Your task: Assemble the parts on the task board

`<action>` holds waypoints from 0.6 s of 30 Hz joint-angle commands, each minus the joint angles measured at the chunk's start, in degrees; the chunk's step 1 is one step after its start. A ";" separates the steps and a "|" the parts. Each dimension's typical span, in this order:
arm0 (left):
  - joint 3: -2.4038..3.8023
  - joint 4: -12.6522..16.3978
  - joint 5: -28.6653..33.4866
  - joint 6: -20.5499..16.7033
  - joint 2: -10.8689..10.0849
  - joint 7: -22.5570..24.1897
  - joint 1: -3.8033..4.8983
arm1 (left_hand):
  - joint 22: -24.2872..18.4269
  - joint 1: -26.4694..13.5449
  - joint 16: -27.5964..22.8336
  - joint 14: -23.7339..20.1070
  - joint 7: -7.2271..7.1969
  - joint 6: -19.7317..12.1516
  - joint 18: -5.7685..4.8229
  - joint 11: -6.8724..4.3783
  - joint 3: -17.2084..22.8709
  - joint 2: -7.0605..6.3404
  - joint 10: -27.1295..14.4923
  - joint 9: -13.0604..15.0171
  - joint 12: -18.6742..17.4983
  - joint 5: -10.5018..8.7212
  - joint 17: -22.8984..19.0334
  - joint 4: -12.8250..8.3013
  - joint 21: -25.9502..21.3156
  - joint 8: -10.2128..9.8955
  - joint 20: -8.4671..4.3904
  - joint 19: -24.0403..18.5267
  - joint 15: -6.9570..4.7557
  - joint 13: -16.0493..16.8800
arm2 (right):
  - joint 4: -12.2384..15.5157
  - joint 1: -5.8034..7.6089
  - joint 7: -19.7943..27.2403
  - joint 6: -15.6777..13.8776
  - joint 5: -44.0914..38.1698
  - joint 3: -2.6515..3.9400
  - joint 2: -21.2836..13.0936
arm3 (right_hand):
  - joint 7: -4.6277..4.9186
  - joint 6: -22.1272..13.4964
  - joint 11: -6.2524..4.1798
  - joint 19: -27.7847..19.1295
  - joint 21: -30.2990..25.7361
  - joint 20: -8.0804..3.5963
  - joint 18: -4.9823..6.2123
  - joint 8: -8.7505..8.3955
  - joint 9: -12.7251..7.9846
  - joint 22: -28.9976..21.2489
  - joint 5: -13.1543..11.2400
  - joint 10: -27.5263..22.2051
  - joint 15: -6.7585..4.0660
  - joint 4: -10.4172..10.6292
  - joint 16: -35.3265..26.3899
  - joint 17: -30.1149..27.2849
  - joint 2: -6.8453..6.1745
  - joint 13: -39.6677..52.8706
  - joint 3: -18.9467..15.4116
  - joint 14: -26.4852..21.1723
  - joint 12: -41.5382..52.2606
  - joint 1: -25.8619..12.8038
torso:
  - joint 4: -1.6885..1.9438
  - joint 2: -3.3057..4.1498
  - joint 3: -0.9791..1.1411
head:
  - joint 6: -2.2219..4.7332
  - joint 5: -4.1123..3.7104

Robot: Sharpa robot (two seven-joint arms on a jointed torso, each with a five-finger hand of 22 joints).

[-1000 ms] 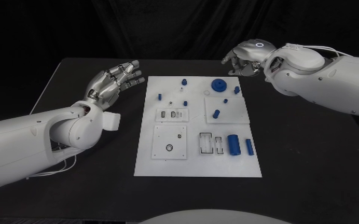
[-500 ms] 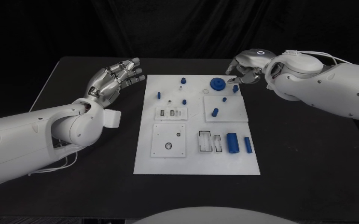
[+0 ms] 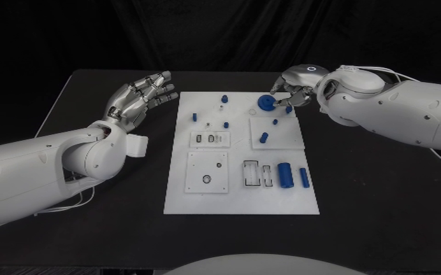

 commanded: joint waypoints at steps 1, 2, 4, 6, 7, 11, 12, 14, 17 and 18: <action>0.05 0.13 0.03 0.77 0.03 4.68 -0.01 | 0.04 0.71 0.21 0.47 0.03 0.20 -0.31 0.40 0.24 0.08 0.12 0.00 0.33 0.38 0.06 0.05 0.32 0.26 0.16 0.36 0.06 0.07 | -0.22 -0.23 -2.59 0.97 0.13 0.02 0.44 | -0.27 -1.86 -0.41 1.70 -0.16 -0.33 -0.94 -0.21 -0.42 10.95 1.92 6.26 -0.14 -1.33 0.14 15.05 0.10 15.05 0.63 6.25 0.15 1.57 | 0.01 -0.03 -0.05 | -0.06 0.10; 0.05 0.11 0.02 0.78 0.03 4.67 -0.01 | 0.04 0.71 0.21 0.47 0.03 0.20 -0.31 0.40 0.24 0.08 0.12 0.00 0.33 0.38 0.06 0.05 0.32 0.26 0.16 0.36 0.06 0.07 | -0.30 -0.25 -2.70 0.98 0.13 0.02 0.57 | -0.31 -1.98 -0.45 1.59 -0.26 -0.36 -0.90 -0.18 -0.43 10.86 2.03 6.26 -0.16 -1.52 0.14 15.05 0.10 15.05 0.71 6.25 0.15 1.72 | 0.00 -0.05 -0.06 | -0.10 0.07; 0.05 0.05 0.00 0.81 0.06 4.63 -0.01 | 0.02 0.78 0.24 0.51 0.02 0.14 -0.34 0.45 0.29 0.05 0.10 -0.01 0.28 0.43 0.06 0.05 0.31 0.27 0.16 0.35 0.15 0.06 | -0.65 -0.33 -3.01 0.85 0.13 0.03 1.02 | -0.45 -2.77 -0.59 1.55 -0.30 -0.48 -0.88 -0.20 -0.54 10.87 2.56 6.26 -0.30 -2.43 0.14 15.05 0.12 15.05 1.15 6.25 0.15 2.57 | -0.02 -0.07 -0.07 | -0.07 -0.02; 0.05 -0.03 -0.01 0.87 0.14 4.59 -0.01 | 0.02 0.78 0.24 0.51 0.02 0.14 -0.34 0.45 0.29 0.05 0.10 -0.01 0.28 0.43 0.06 0.05 0.31 0.27 0.16 0.35 0.15 0.06 | -1.10 -0.44 -3.31 0.75 -0.12 0.03 1.47 | -0.89 -3.98 -0.91 1.29 -0.55 -0.64 -0.78 -0.24 -0.73 10.69 2.75 6.26 -0.53 -3.11 0.14 15.05 0.07 15.05 1.43 6.25 0.15 3.09 | -0.02 -0.09 -0.07 | 0.01 -0.03; 0.05 -0.05 -0.01 0.92 0.18 4.57 -0.01 | 0.02 0.78 0.24 0.51 0.02 0.14 -0.34 0.45 0.29 0.05 0.10 -0.01 0.28 0.43 0.06 0.05 0.31 0.27 0.16 0.35 0.15 0.06 | -1.36 -0.52 -3.49 0.70 -0.43 0.03 1.71 | -0.89 -3.98 -0.91 1.32 -0.52 -0.65 -0.79 -0.24 -0.73 10.71 2.75 6.26 -0.53 -3.12 0.14 15.05 0.07 15.05 1.44 6.25 0.15 3.10 | -0.02 -0.09 -0.07 | 0.01 -0.03; 0.05 0.00 -0.02 1.09 0.27 4.46 -0.02 | 0.02 0.80 0.19 0.48 0.03 0.07 -0.34 0.46 0.30 0.05 0.09 -0.02 0.27 0.45 0.06 0.05 0.32 0.27 0.16 0.37 0.17 0.06 | -2.08 -0.75 -4.05 0.70 -1.30 0.03 2.39 | -0.91 -4.26 -0.99 1.43 -0.44 -0.76 -0.83 -0.16 -0.74 10.82 2.22 6.26 -0.64 -3.33 0.14 15.05 -0.13 15.05 1.35 6.25 0.15 3.04 | -0.03 -0.07 -0.06 | 0.12 0.00; 0.05 0.01 -0.03 1.13 0.29 4.43 -0.02 | 0.02 0.80 0.19 0.48 0.03 0.07 -0.34 0.46 0.30 0.05 0.09 -0.02 0.27 0.45 0.06 0.05 0.32 0.27 0.16 0.37 0.17 0.06 | -2.20 -0.83 -4.15 0.67 -1.44 0.03 2.52 | -0.92 -4.42 -1.01 1.42 -0.45 -0.80 -0.83 -0.14 -0.75 10.82 1.94 6.26 -0.69 -3.40 0.14 15.05 -0.18 15.05 1.32 6.25 0.15 3.00 | -0.05 -0.08 -0.05 | 0.08 0.03; 0.05 -0.03 -0.03 1.20 0.32 4.36 -0.02 | 0.02 0.80 0.19 0.48 0.03 0.07 -0.34 0.46 0.30 0.05 0.09 -0.02 0.27 0.45 0.06 0.05 0.32 0.27 0.16 0.37 0.17 0.06 | -2.45 -1.03 -4.34 0.74 -1.69 0.03 2.83 | -1.06 -5.28 -1.12 1.26 -0.64 -0.92 -0.76 -0.20 -0.86 10.70 1.13 6.26 -0.78 -3.61 0.14 15.05 -0.30 15.05 1.21 6.25 0.15 2.87 | -0.05 -0.07 -0.04 | 0.04 0.06; 0.05 -0.13 -0.03 1.22 0.33 4.33 -0.02 | 0.03 0.86 0.20 0.48 0.06 0.09 -0.37 0.49 0.35 0.04 0.07 -0.02 0.23 0.50 0.05 0.04 0.35 0.29 0.16 0.40 0.21 0.06 | -2.66 -1.26 -4.54 1.13 -1.85 0.04 3.14 | -1.20 -5.37 -1.23 1.13 -0.78 -0.99 -0.72 -0.08 -0.83 10.60 0.57 6.26 -0.87 -3.62 0.14 15.05 -0.30 15.05 1.11 6.25 0.15 2.68 | -0.06 -0.05 -0.02 | -0.06 0.13; 0.05 -0.15 -0.03 1.22 0.33 4.32 -0.02 | 0.03 0.86 0.20 0.48 0.06 0.09 -0.37 0.49 0.35 0.04 0.07 -0.02 0.23 0.50 0.05 0.04 0.35 0.29 0.16 0.40 0.21 0.06 | -2.73 -1.32 -4.57 1.21 -1.88 0.04 3.24 | -1.19 -5.29 -1.26 1.13 -0.79 -1.04 -0.72 0.03 -0.78 10.61 0.19 6.26 -0.91 -3.57 0.14 15.05 -0.24 15.05 1.04 6.25 0.15 2.49 | -0.01 -0.08 -0.03 | -0.12 0.10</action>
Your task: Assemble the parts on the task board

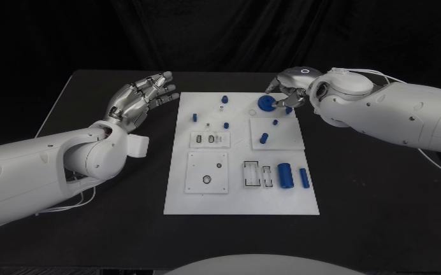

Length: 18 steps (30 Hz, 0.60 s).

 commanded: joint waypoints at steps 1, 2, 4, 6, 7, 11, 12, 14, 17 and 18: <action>0.05 -0.05 0.01 0.86 0.09 4.31 -0.02 | 0.03 0.43 0.20 0.27 0.06 0.09 -0.38 0.49 0.35 0.05 0.07 -0.01 0.23 0.28 0.06 0.04 0.35 0.29 0.16 0.41 0.00 0.06 | -0.32 -0.38 -1.93 0.90 -1.18 0.02 0.32 | -0.08 -0.03 -0.43 0.94 -0.22 -0.45 -0.74 0.14 0.09 10.63 -0.76 5.85 -0.46 -0.09 0.14 15.06 -0.27 15.06 -0.19 6.12 0.15 -0.39 | 0.05 0.00 0.04 | -0.20 0.01; 0.05 -0.07 0.01 0.87 0.09 4.31 -0.02 | 0.03 0.43 0.20 0.27 0.06 0.09 -0.38 0.49 0.35 0.05 0.07 -0.01 0.23 0.28 0.06 0.04 0.35 0.29 0.16 0.41 0.00 0.06 | -0.42 -0.45 -1.92 0.96 -1.20 0.02 0.42 | 0.06 0.24 -0.36 0.90 -0.27 -0.47 -0.73 0.30 0.19 10.61 -1.03 5.85 -0.45 -0.01 0.14 15.06 -0.19 15.06 -0.26 6.12 0.15 -0.60 | 0.06 0.00 0.05 | -0.22 -0.01; 0.05 -0.08 0.01 0.91 0.12 4.29 -0.02 | 0.03 0.43 0.20 0.27 0.06 0.09 -0.38 0.49 0.35 0.05 0.07 -0.01 0.23 0.28 0.06 0.04 0.35 0.29 0.16 0.41 0.00 0.06 | -0.66 -0.59 -1.88 1.02 -1.23 0.02 0.64 | 0.10 0.30 -0.34 0.92 -0.25 -0.47 -0.74 0.33 0.22 10.63 -1.13 5.85 -0.44 0.02 0.14 15.06 -0.19 15.06 -0.30 6.12 0.15 -0.68 | 0.09 0.01 0.05 | -0.25 -0.05; 0.05 -0.09 0.00 0.96 0.16 4.24 -0.02 | 0.03 0.43 0.20 0.27 0.06 0.09 -0.38 0.49 0.35 0.05 0.07 -0.01 0.23 0.28 0.06 0.04 0.35 0.29 0.16 0.41 0.00 0.06 | -0.90 -0.70 -1.85 1.02 -1.25 0.02 0.86 | 0.31 0.78 -0.16 0.88 -0.34 -0.42 -0.73 0.57 0.43 10.62 -2.45 5.85 -0.32 0.29 0.14 15.06 -0.19 15.06 -0.70 6.12 0.15 -1.36 | 0.13 0.00 0.06 | -0.28 -0.05; 0.05 -0.09 0.00 1.00 0.17 4.22 -0.02 | 0.03 0.43 0.20 0.27 0.06 0.09 -0.38 0.49 0.35 0.05 0.07 -0.01 0.23 0.28 0.06 0.04 0.35 0.29 0.16 0.41 0.00 0.06 | -0.98 -0.74 -1.84 1.00 -1.26 0.02 0.94 | 0.31 0.78 -0.16 0.88 -0.34 -0.42 -0.73 0.57 0.43 10.62 -2.45 5.85 -0.32 0.29 0.14 15.06 -0.19 15.06 -0.70 6.12 0.15 -1.36 | 0.12 0.00 0.05 | -0.29 -0.03; 0.05 -0.13 0.00 1.11 0.21 4.14 -0.02 | 0.01 0.57 0.25 0.29 0.29 0.20 -0.45 0.43 0.47 0.03 0.04 0.00 0.20 0.38 0.06 0.04 0.35 0.41 0.16 0.41 0.08 0.05 | -1.44 -0.89 -1.71 0.77 -1.28 0.03 1.40 | 0.50 1.22 0.00 0.86 -0.39 -0.33 -0.72 0.76 0.63 10.63 -3.76 5.85 -0.19 0.58 0.14 15.06 -0.14 15.06 -1.07 6.12 0.15 -1.92 | 0.02 -0.02 0.05 | -0.38 0.01; 0.05 -0.15 0.00 1.14 0.23 4.12 -0.03 | 0.01 0.57 0.25 0.29 0.29 0.20 -0.45 0.43 0.47 0.03 0.04 0.00 0.20 0.38 0.06 0.04 0.35 0.41 0.16 0.41 0.08 0.05 | -1.60 -0.94 -1.64 0.73 -1.28 0.03 1.56 | 0.53 1.31 0.02 0.90 -0.37 -0.30 -0.73 0.79 0.68 10.66 -3.92 5.85 -0.17 0.64 0.14 15.06 -0.14 15.06 -1.15 6.12 0.15 -2.02 | 0.01 -0.02 0.05 | -0.38 0.01; 0.05 -0.17 0.00 1.20 0.23 4.07 -0.03 | 0.01 0.57 0.25 0.29 0.29 0.20 -0.45 0.43 0.47 0.03 0.04 0.00 0.20 0.38 0.06 0.04 0.35 0.41 0.16 0.41 0.08 0.05 | -1.87 -1.01 -1.53 0.74 -1.28 0.03 1.82 | 0.55 1.47 0.05 0.84 -0.43 -0.28 -0.71 0.87 0.74 10.61 -4.07 5.85 -0.15 0.74 0.14 15.06 -0.10 15.06 -1.22 6.12 0.15 -2.17 | 0.00 -0.02 0.04 | -0.38 -0.01; 0.05 -0.16 0.00 1.30 0.18 4.00 -0.03 | 0.01 0.57 0.25 0.29 0.29 0.20 -0.45 0.43 0.47 0.03 0.04 0.00 0.20 0.38 0.06 0.04 0.35 0.41 0.16 0.41 0.08 0.05 | -2.34 -1.15 -1.29 0.67 -1.29 0.03 2.26 | 0.64 1.85 0.14 0.86 -0.45 -0.20 -0.71 1.01 0.93 10.65 -4.28 5.85 -0.06 1.32 0.14 15.06 0.24 15.06 -1.57 6.12 0.15 -3.01 | 0.02 -0.02 0.02 | -0.41 -0.07; 0.05 -0.16 0.00 1.32 0.17 3.99 -0.03 | 0.01 0.57 0.25 0.29 0.29 0.20 -0.45 0.43 0.47 0.03 0.04 0.00 0.20 0.38 0.06 0.04 0.35 0.41 0.16 0.41 0.08 0.05 | -2.46 -1.20 -1.23 0.63 -1.29 0.03 2.37 | 0.65 1.90 0.15 0.83 -0.49 -0.18 -0.70 1.02 0.96 10.62 -4.21 5.85 -0.05 1.42 0.14 15.06 0.37 15.06 -1.59 6.12 0.15 -3.13 | 0.04 -0.01 0.02 | -0.40 -0.07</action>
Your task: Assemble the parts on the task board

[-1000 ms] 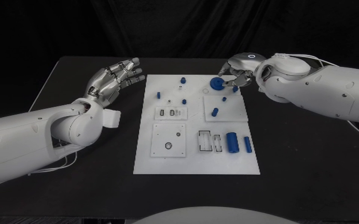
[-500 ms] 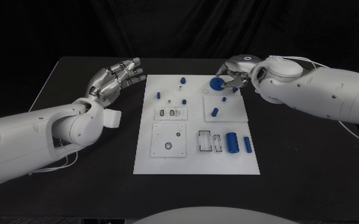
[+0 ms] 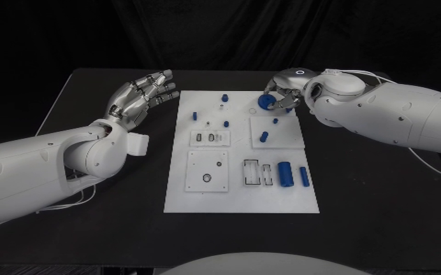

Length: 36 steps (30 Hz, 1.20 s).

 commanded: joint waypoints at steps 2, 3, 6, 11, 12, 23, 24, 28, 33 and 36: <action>0.05 0.07 0.02 0.98 0.03 3.95 -0.03 | 0.00 0.63 0.25 0.29 0.42 0.17 -0.48 0.39 0.38 0.02 0.04 0.00 0.21 0.42 0.06 -0.12 0.35 0.22 0.15 0.41 0.12 0.06 | -0.57 -0.34 -0.54 0.15 -0.56 0.01 0.44 | 0.04 0.51 0.16 0.73 -0.40 -0.15 -0.67 0.19 0.17 10.56 0.35 5.85 -0.02 0.40 0.14 15.07 0.38 15.07 -0.14 6.12 0.15 -0.60 | 0.03 0.01 -0.02 | -0.03 -0.05; 0.05 0.07 0.02 1.01 0.03 3.93 -0.03 | 0.00 0.63 0.25 0.29 0.42 0.17 -0.48 0.39 0.38 0.02 0.04 0.00 0.21 0.42 0.06 -0.12 0.35 0.22 0.15 0.41 0.12 0.06 | -0.74 -0.39 -0.49 0.16 -0.56 0.01 0.57 | 0.07 0.57 0.19 0.68 -0.47 -0.13 -0.65 0.19 0.22 10.52 0.79 5.85 0.00 0.36 0.14 15.07 0.57 15.07 -0.08 6.12 0.15 -0.54 | 0.02 0.01 -0.01 | -0.03 -0.04; 0.05 0.04 0.02 1.08 0.05 3.88 -0.04 | 0.00 0.63 0.25 0.29 0.42 0.17 -0.48 0.39 0.38 0.02 0.04 0.00 0.21 0.42 0.06 -0.12 0.35 0.22 0.15 0.41 0.12 0.06 | -1.09 -0.51 -0.47 0.24 -0.56 0.01 0.82 | 0.11 0.63 0.23 0.45 -0.74 -0.08 -0.56 0.12 0.35 10.37 2.85 5.85 0.05 -0.18 0.14 15.07 0.91 15.07 0.20 6.12 0.15 0.04 | -0.01 0.01 -0.02 | -0.03 0.00; 0.05 -0.06 0.02 1.21 0.10 3.77 -0.05 | 0.00 0.68 0.24 0.27 0.54 0.19 -0.51 0.36 0.42 0.03 0.05 0.01 0.24 0.44 0.05 -0.12 0.37 0.26 0.15 0.43 0.14 0.06 | -1.42 -0.65 -0.42 0.47 -0.56 0.01 0.97 | 0.26 1.08 0.32 -0.07 -1.40 -0.01 -0.37 0.04 0.65 10.03 9.50 5.85 0.11 -2.27 -0.16 14.40 1.21 15.07 1.77 5.85 0.15 2.32 | -0.02 -0.02 -0.04 | -0.13 0.11; 0.05 -0.09 0.02 1.23 0.12 3.76 -0.06 | 0.00 0.68 0.24 0.27 0.54 0.19 -0.51 0.36 0.42 0.03 0.05 0.01 0.24 0.44 0.05 -0.12 0.37 0.26 0.15 0.43 0.14 0.06 | -1.44 -0.66 -0.40 0.51 -0.56 0.01 0.97 | 0.27 1.27 0.33 -0.09 -1.45 0.00 -0.36 0.08 0.71 10.02 10.26 5.85 0.12 -2.58 -0.21 14.29 1.17 15.07 2.06 5.81 0.15 2.59 | -0.01 -0.02 -0.04 | -0.18 0.10; 0.05 -0.38 0.01 1.61 0.41 3.53 -0.12 | 0.00 0.68 0.24 0.27 0.54 0.19 -0.51 0.36 0.42 0.03 0.05 0.01 0.24 0.44 0.05 -0.12 0.37 0.26 0.15 0.43 0.14 0.06 | -1.47 -0.71 0.52 1.30 -0.56 0.01 0.97 | 1.07 2.91 0.90 -0.65 -2.35 0.36 -0.15 0.03 1.49 9.77 20.56 5.85 0.57 -5.02 -0.67 13.37 0.05 15.07 6.66 5.42 0.15 3.22 | 0.01 0.02 -0.05 | -0.36 0.22; 0.05 -0.40 0.01 1.63 0.43 3.52 -0.13 | 0.00 0.72 0.23 0.26 0.60 0.14 -0.53 0.36 0.46 0.03 0.03 0.00 0.19 0.46 0.05 -0.12 0.38 0.27 0.15 0.44 0.15 0.06 | -1.45 -0.71 0.64 1.35 -0.56 0.01 0.98 | 1.10 3.01 0.93 -0.68 -2.40 0.38 -0.14 0.03 1.53 9.76 21.02 5.85 0.58 -5.18 -0.66 13.39 -0.04 15.07 6.97 5.43 0.15 3.24 | -0.02 0.02 -0.05 | -0.36 0.26; 0.05 -0.44 0.01 1.72 0.50 3.45 -0.15 | 0.00 0.75 0.22 0.24 0.67 0.09 -0.54 0.36 0.50 0.03 0.01 0.00 0.15 0.47 0.05 -0.12 0.39 0.28 0.15 0.45 0.16 0.05 | -1.33 -0.71 1.19 1.50 -0.56 0.01 0.98 | 1.15 3.65 0.98 -0.75 -2.51 0.45 -0.11 0.22 1.74 9.76 21.67 5.85 0.63 -5.74 -0.74 13.23 -0.28 15.07 7.97 5.36 0.15 3.33 | -0.12 0.00 -0.04 | -0.42 0.46; 0.05 -0.50 0.01 1.79 0.55 3.40 -0.17 | 0.00 0.77 0.25 0.25 0.68 -0.05 -0.56 0.38 0.53 0.04 -0.01 -0.02 0.12 0.48 0.05 -0.11 0.40 0.25 0.15 0.46 0.17 0.05 | -1.09 -0.72 1.76 1.48 -0.56 0.01 0.92 | 1.26 4.47 1.10 -0.88 -2.74 0.57 -0.07 0.41 2.19 9.74 18.36 5.85 0.76 -5.76 -0.81 13.09 -0.45 15.07 8.43 5.29 0.15 2.34 | -0.06 -0.01 0.02 | -0.40 0.44; 0.05 -0.52 0.01 1.82 0.57 3.38 -0.18 | 0.00 0.77 0.25 0.25 0.68 -0.05 -0.56 0.38 0.53 0.04 -0.01 -0.02 0.12 0.48 0.05 -0.11 0.40 0.25 0.15 0.46 0.17 0.05 | -0.99 -0.72 2.00 1.49 -0.56 0.01 0.92 | 1.30 4.53 1.16 -0.85 -2.77 0.63 -0.07 0.31 2.36 9.79 16.61 5.85 0.81 -5.69 -0.84 13.03 -0.39 15.07 8.53 5.27 0.15 1.83 | -0.06 -0.04 0.04 | -0.46 0.46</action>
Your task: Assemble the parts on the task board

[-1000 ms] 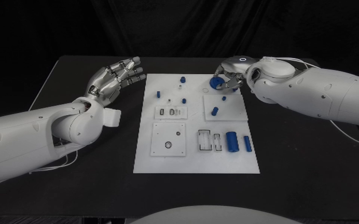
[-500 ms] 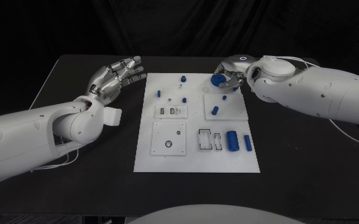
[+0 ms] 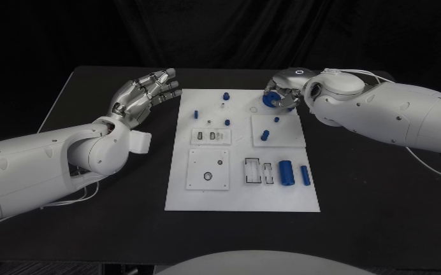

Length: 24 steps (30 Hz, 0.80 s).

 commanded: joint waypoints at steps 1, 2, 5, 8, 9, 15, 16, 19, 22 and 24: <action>0.05 0.03 0.01 0.81 0.12 3.37 -0.07 | 0.00 0.55 0.25 0.25 0.26 -0.05 -0.57 0.38 0.38 -0.18 -0.01 -0.02 0.12 0.27 0.06 0.05 0.18 0.25 -0.06 0.25 0.18 0.05 | 0.21 -0.29 0.86 1.16 -0.46 -0.10 -0.03 | -0.01 0.29 0.52 -0.22 -0.29 0.03 -0.09 0.11 0.12 9.83 -1.78 6.07 0.39 0.09 -0.32 13.06 -0.02 15.09 0.37 5.28 0.16 -0.89 | 0.00 -0.04 0.05 | -0.06 0.02; 0.05 0.02 0.01 0.82 0.13 3.37 -0.08 | 0.00 0.55 0.25 0.25 0.26 -0.05 -0.57 0.38 0.38 -0.18 -0.01 -0.02 0.12 0.27 0.06 0.05 0.18 0.25 -0.06 0.25 0.18 0.05 | 0.21 -0.29 0.90 1.16 -0.46 -0.10 -0.02 | -0.04 0.22 0.51 -0.27 -0.36 0.03 -0.07 0.05 0.12 9.80 -1.98 6.07 0.40 0.03 -0.36 12.98 -0.01 15.09 0.42 5.25 0.16 -0.85 | 0.00 -0.04 0.05 | -0.06 0.02; 0.05 0.00 0.01 0.84 0.15 3.35 -0.08 | 0.01 0.58 0.24 0.24 0.24 -0.09 -0.58 0.42 0.41 -0.18 -0.01 -0.02 0.12 0.29 0.06 0.05 0.20 0.25 -0.06 0.28 0.19 0.05 | 0.23 -0.29 0.97 1.09 -0.46 -0.10 0.02 | -0.07 0.06 0.49 -0.29 -0.41 0.04 -0.06 -0.07 0.13 9.79 -2.39 6.07 0.39 -0.11 -0.36 12.99 0.02 15.09 0.53 5.25 0.16 -0.73 | -0.02 -0.04 0.06 | -0.08 0.03; 0.05 -0.05 0.01 0.88 0.19 3.33 -0.09 | 0.01 0.61 0.25 0.25 0.22 -0.20 -0.59 0.45 0.44 -0.18 -0.02 -0.04 0.11 0.31 0.06 0.04 0.23 0.23 -0.06 0.30 0.19 0.05 | 0.30 -0.29 1.08 0.72 -0.46 -0.10 0.05 | -0.03 0.23 0.50 -0.14 -0.31 0.04 -0.10 -0.11 0.32 9.94 -4.02 6.07 0.39 -0.74 -0.31 13.10 -0.03 15.09 0.78 5.30 0.16 -0.18 | -0.01 -0.05 0.03 | -0.11 0.03; 0.05 -0.06 0.01 0.89 0.20 3.32 -0.09 | 0.00 0.63 0.23 0.23 0.21 -0.18 -0.60 0.47 0.45 -0.18 -0.02 -0.04 0.14 0.33 0.06 0.03 0.20 0.24 -0.06 0.27 0.20 0.05 | 0.35 -0.29 1.12 0.47 -0.46 -0.10 0.05 | -0.03 0.30 0.50 -0.08 -0.26 0.04 -0.12 -0.10 0.37 9.99 -4.34 6.07 0.39 -0.87 -0.29 13.14 -0.04 15.09 0.81 5.32 0.16 -0.05 | -0.03 -0.05 0.03 | -0.11 0.02; 0.05 -0.12 0.01 0.92 0.21 3.17 -0.11 | 0.00 0.74 0.28 0.25 0.18 -0.29 -0.63 0.52 0.54 -0.19 -0.06 -0.05 0.05 0.43 0.06 0.00 0.22 0.24 -0.06 0.30 0.23 0.04 | 1.04 -0.28 1.46 -1.26 -0.47 -0.08 -0.04 | -0.14 0.47 0.46 0.16 -0.11 0.02 -0.19 -0.19 0.68 10.21 -7.61 6.07 0.35 -1.45 -0.18 13.37 -0.31 15.09 0.58 5.42 0.16 0.48 | 0.03 -0.02 -0.01 | 0.01 0.01; 0.05 -0.14 0.01 0.93 0.22 3.14 -0.12 | 0.00 0.74 0.28 0.25 0.18 -0.29 -0.63 0.52 0.54 -0.19 -0.06 -0.05 0.05 0.43 0.06 0.00 0.22 0.24 -0.06 0.30 0.23 0.04 | 1.24 -0.27 1.54 -1.61 -0.47 -0.07 -0.06 | -0.20 0.35 0.41 0.20 -0.09 0.01 -0.20 -0.29 0.71 10.25 -8.46 6.07 0.32 -1.38 -0.15 13.42 -0.34 15.09 0.42 5.44 0.16 0.41 | 0.04 -0.01 -0.01 | 0.01 -0.03; 0.05 -0.17 0.01 0.97 0.25 3.09 -0.13 | -0.01 0.81 0.29 0.25 0.16 -0.39 -0.64 0.55 0.58 -0.21 -0.08 -0.06 0.03 0.51 0.06 -0.02 0.22 0.23 -0.06 0.29 0.25 0.04 | 1.81 -0.24 1.70 -2.43 -0.47 -0.03 -0.08 | -0.43 -0.46 0.26 0.30 -0.06 -0.06 -0.22 -0.76 0.68 10.35 -10.81 6.07 0.21 -1.02 -0.17 13.38 -0.59 15.09 -0.21 5.43 0.16 0.00 | 0.05 -0.01 0.01 | 0.01 -0.07; 0.05 -0.20 0.01 1.00 0.28 3.04 -0.13 | 0.00 0.85 0.30 0.26 0.16 -0.37 -0.66 0.57 0.62 -0.23 -0.08 -0.06 0.05 0.57 0.06 -0.04 0.25 0.25 -0.07 0.33 0.27 0.04 | 2.38 -0.12 1.69 -3.07 -0.47 0.03 -0.12 | -0.86 -2.75 -0.08 0.00 -0.53 -0.27 -0.09 -1.24 0.27 10.17 -12.73 6.07 -0.05 -0.58 -0.31 13.11 -0.97 15.09 -0.99 5.31 0.16 -0.19 | 0.00 -0.04 0.02 | 0.02 -0.07; 0.05 -0.20 0.01 1.03 0.27 3.01 -0.14 | 0.00 0.92 0.32 0.26 0.16 -0.38 -0.67 0.58 0.67 -0.25 -0.10 -0.06 0.03 0.67 0.07 -0.05 0.25 0.27 -0.07 0.33 0.29 0.04 | 2.68 0.06 1.64 -3.42 -0.47 0.07 -0.14 | -1.00 -3.70 -0.20 -0.05 -0.65 -0.38 -0.07 -1.25 0.07 10.15 -13.34 6.07 -0.16 -0.38 -0.37 13.00 -1.16 15.09 -1.39 5.27 0.16 -0.22 | -0.01 -0.03 0.02 | 0.02 -0.05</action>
